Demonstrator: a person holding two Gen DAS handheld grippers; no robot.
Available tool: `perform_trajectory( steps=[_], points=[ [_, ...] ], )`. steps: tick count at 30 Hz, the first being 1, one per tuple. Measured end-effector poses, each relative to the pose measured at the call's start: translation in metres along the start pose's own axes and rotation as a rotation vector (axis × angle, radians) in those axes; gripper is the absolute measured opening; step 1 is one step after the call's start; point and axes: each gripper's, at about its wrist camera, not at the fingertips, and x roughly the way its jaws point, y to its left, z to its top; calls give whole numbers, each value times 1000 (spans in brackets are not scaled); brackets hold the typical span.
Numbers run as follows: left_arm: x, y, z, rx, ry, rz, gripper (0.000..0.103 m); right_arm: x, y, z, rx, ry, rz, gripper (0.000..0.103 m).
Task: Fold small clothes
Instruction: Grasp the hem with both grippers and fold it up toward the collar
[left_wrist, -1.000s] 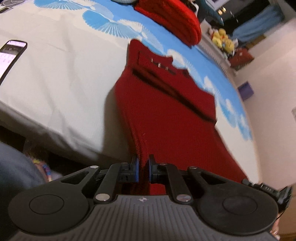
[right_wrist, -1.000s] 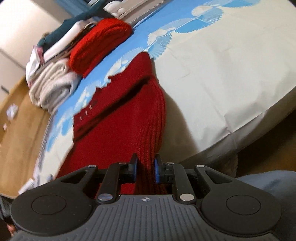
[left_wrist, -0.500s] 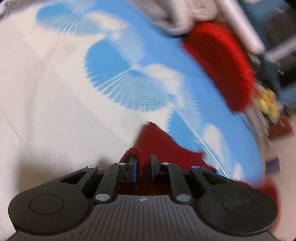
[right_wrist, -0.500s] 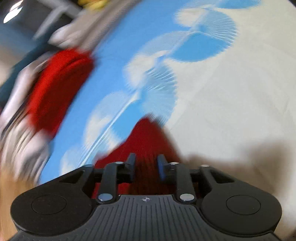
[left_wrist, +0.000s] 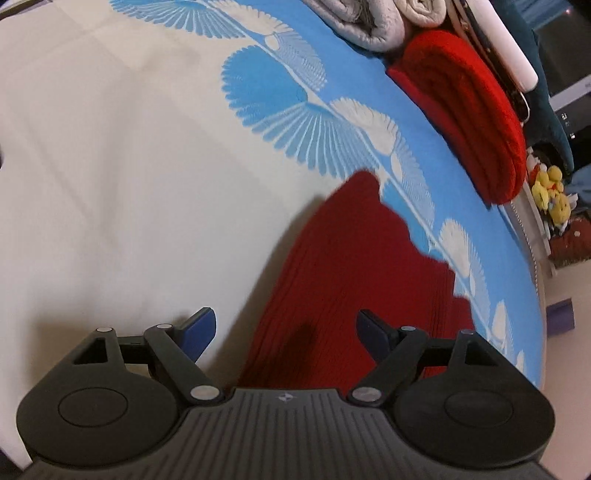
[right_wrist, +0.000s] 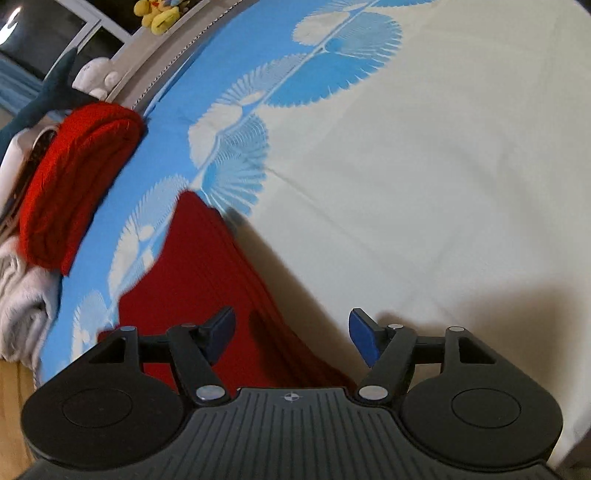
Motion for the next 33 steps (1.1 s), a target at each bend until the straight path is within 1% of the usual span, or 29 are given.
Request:
perform_trajectory(
  steps=[2, 3, 4, 5, 6, 7, 8, 9, 10, 11, 13, 14, 15, 16, 17, 18, 19, 20, 21, 23, 24, 26, 29, 30, 32, 33],
  points=[
    [5, 5, -13, 14, 16, 10, 87, 4, -2, -8, -6, 45, 15, 70],
    [9, 6, -18, 29, 28, 16, 87, 7, -2, -10, -18, 59, 30, 66],
    [14, 6, -21, 49, 33, 26, 85, 7, 1, -12, -50, 45, 23, 60],
    [16, 5, -22, 67, 20, 36, 67, 5, 6, -14, -106, 13, 8, 33],
    [18, 4, -23, 85, -2, 52, 31, 4, 10, -15, -159, 0, 14, 26],
    [19, 3, -23, 88, -10, 53, 14, 0, 12, -16, -168, -9, 22, 22],
    [18, 3, -22, 66, -19, 54, 13, -8, 13, -17, -160, -23, 51, 20],
    [19, 5, -21, 49, -26, 56, 13, -16, 14, -18, -168, -45, 77, 20],
    [18, 6, -21, 48, -26, 65, 13, -23, 13, -20, -170, -63, 75, 20],
    [18, 8, -21, 42, -25, 79, 13, -21, 9, -19, -151, -51, 65, 20],
    [25, 15, -17, -8, 9, 78, 14, -1, -5, -14, -98, 22, 11, 20],
    [26, 18, -15, -26, 21, 71, 15, 11, -12, -11, -76, 67, -6, 22],
    [27, 18, -13, -31, 31, 70, 17, 19, -15, -8, -67, 99, -2, 30],
    [27, 16, -10, -21, 42, 63, 18, 18, -16, -5, -66, 93, 4, 34],
    [29, 11, -6, 6, 56, 48, 19, 13, -14, -1, -76, 62, 3, 45],
    [28, 5, 0, 41, 74, 20, 29, 6, -7, 3, -108, -3, 3, 49],
    [25, -1, 7, 64, 83, -5, 36, 0, -1, 6, -138, -68, 3, 57],
    [21, -6, 14, 67, 65, -21, 54, -5, 7, 9, -170, -140, -1, 64],
    [16, -11, 22, 61, 19, -32, 71, -7, 19, 13, -209, -197, 9, 70],
    [15, -21, 36, 56, -57, -36, 88, 1, 36, 22, -239, -222, 51, 69],
    [21, -27, 43, 61, -73, -32, 89, 9, 47, 24, -248, -224, 63, 69],
    [39, -43, 58, 111, -61, -44, 89, 27, 66, 24, -270, -227, 59, 69],
    [63, -57, 70, 153, -28, -102, 89, 59, 87, 20, -327, -185, -2, 69],
    [73, -60, 72, 162, -20, -106, 89, 65, 92, 19, -340, -182, -23, 70],
    [85, -65, 71, 172, -31, -44, 87, 77, 100, 19, -365, -198, -40, 70],
    [90, -66, 72, 176, -42, -21, 82, 81, 101, 18, -373, -213, -43, 70]
  ],
)
